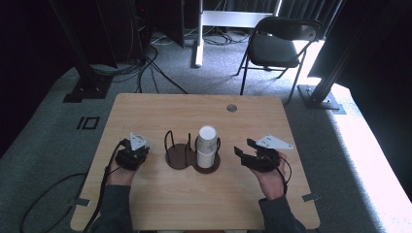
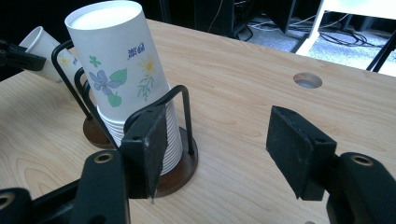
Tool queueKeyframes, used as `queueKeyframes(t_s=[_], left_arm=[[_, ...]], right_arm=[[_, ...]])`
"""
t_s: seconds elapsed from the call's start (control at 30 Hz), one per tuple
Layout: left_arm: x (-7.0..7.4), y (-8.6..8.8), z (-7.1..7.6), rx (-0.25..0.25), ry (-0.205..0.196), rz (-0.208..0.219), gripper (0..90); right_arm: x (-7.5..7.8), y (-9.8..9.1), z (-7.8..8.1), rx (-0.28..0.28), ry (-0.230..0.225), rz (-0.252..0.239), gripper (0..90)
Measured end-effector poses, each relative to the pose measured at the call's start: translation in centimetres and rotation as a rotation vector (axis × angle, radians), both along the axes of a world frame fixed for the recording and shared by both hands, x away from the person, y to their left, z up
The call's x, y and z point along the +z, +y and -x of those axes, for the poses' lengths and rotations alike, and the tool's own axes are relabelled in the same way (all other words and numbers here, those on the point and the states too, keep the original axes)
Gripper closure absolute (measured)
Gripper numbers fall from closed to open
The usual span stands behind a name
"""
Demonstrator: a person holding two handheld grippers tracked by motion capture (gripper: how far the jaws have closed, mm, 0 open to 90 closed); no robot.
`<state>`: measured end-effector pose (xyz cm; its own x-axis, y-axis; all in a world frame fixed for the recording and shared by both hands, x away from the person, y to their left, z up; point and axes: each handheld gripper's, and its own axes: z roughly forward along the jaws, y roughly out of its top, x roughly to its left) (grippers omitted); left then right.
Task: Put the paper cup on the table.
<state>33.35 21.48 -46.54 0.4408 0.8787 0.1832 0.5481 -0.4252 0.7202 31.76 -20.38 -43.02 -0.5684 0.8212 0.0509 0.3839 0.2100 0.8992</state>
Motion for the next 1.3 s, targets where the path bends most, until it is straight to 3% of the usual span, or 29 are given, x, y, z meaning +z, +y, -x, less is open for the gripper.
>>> queueKeyframes(t_s=[0.47,0.9,1.3], left_arm=[[-0.5,-0.1,-0.3,-0.012,0.040,-0.015,86.6],[-1.4,-0.4,-0.8,-0.033,0.111,-0.034,86.0],[-1.5,-0.4,-0.8,-0.034,0.103,-0.029,78.9]], right_arm=[[0.1,-0.1,0.1,-0.003,-0.003,0.000,38.1],[0.1,-0.3,0.1,-0.005,-0.002,-0.005,38.0],[0.1,-0.3,0.1,-0.004,0.000,-0.004,38.0]])
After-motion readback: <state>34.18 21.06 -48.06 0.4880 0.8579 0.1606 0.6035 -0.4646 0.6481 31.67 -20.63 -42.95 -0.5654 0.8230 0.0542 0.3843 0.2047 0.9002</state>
